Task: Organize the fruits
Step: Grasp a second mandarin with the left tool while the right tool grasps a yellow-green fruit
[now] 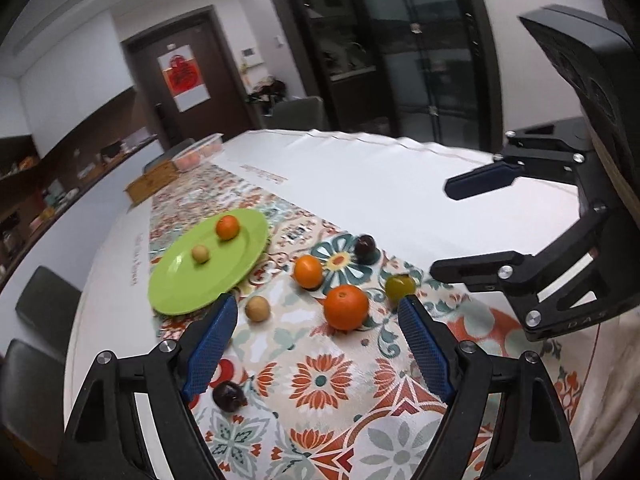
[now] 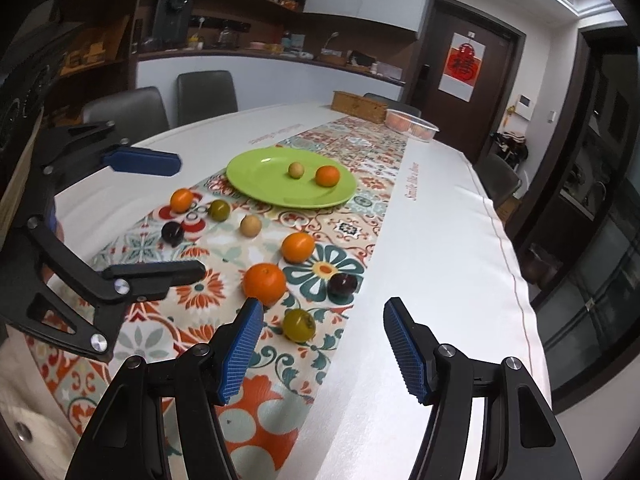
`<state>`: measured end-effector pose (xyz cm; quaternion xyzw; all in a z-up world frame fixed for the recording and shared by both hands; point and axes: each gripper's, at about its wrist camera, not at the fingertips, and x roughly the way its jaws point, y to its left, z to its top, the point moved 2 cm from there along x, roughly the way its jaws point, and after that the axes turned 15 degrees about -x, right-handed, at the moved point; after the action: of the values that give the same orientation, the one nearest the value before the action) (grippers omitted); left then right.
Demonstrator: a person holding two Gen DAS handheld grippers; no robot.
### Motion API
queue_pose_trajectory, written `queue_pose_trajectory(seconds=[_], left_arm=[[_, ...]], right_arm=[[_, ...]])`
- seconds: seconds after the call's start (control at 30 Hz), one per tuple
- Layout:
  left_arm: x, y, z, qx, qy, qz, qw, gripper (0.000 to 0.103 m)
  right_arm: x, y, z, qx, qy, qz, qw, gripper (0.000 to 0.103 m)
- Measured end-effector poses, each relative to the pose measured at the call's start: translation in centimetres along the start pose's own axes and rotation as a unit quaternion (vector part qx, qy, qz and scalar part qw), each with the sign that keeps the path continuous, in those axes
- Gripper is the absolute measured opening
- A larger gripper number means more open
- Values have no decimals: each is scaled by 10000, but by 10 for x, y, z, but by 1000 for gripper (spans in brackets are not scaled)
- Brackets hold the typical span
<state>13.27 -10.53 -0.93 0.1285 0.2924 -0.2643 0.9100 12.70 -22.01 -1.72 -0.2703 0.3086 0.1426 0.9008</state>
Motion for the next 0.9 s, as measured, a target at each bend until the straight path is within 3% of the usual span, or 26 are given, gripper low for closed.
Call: queue_pose_trajectory(seconds=[0.13,0.37,0.9], left_arm=[[13,-1,-3,181,129,-217,9995,81],[41,1,-8,297,530,-661,9960,64],[78,6,-11,250,946,-936,9908,51]], right_arm=[[14,2,-5,11,95,207,9997,63],[39,2,-16,35,321,502,9982,55],[73,1,-21,107,471,1039,9934,38]])
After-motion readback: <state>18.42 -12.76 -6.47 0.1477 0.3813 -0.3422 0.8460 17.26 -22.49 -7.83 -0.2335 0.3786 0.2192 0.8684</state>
